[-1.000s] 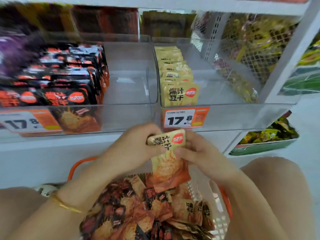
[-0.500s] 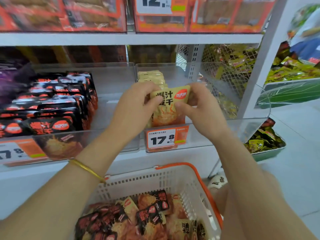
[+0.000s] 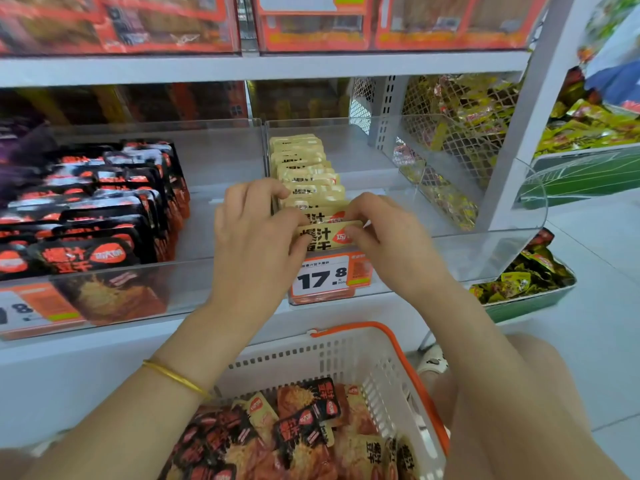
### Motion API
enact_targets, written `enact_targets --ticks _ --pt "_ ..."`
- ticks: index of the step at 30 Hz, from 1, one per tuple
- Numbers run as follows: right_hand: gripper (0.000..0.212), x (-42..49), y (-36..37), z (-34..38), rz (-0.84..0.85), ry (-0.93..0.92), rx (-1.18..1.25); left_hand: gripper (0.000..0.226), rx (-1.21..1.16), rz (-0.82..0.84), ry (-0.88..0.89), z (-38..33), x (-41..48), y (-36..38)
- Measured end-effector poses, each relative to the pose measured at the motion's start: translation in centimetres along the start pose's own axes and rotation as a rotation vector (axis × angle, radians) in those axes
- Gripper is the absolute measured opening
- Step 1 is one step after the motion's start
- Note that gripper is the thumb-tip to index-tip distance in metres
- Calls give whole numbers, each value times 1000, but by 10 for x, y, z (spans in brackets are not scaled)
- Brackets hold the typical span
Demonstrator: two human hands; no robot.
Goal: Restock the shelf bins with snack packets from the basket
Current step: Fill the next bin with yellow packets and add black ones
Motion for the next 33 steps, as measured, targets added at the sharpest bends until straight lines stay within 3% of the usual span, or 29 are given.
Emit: enact_targets --ticks 4,6,7,10,12,15,18,22,25,29,33 --pt "14 -35 -8 11 -407 -44 -14 17 -145 -85 -20 2 -38 -15" --pt "9 -59 2 16 -436 32 43 17 -191 -19 -13 8 -67 -11" --pt "10 -67 16 15 -337 91 83 18 -191 54 -9 14 -82 -3" --pt "10 -84 79 -4 281 290 60 23 -143 346 -28 35 -123 33" --pt "18 -96 125 -25 580 357 -18 28 -97 535 -58 47 -141 55" --pt "26 -143 192 -62 813 522 45 21 -40 727 -118 57 -157 75" --pt "35 -218 258 -106 1065 574 19 21 -31 768 -138 63 -163 83" --pt "66 -252 271 -96 1111 645 -89 22 -45 789 -210 73 -168 90" --pt "56 -248 269 -92 1143 549 -259 21 -53 793 -240 78 -167 93" --pt "35 -222 256 -90 1210 480 -201 22 -56 840 -261 75 -164 96" --pt "41 -161 227 -76 1274 418 -178 30 -80 925 -238 67 -161 94"
Point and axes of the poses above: each hand's wrist, its own x-axis towards the middle knuckle, its own y-axis out of the palm, z = x × y, the point moved 2 cm from there along x, towards the middle knuckle, and after that the axes turned 12 degrees about -y, right-handed, at the moved point
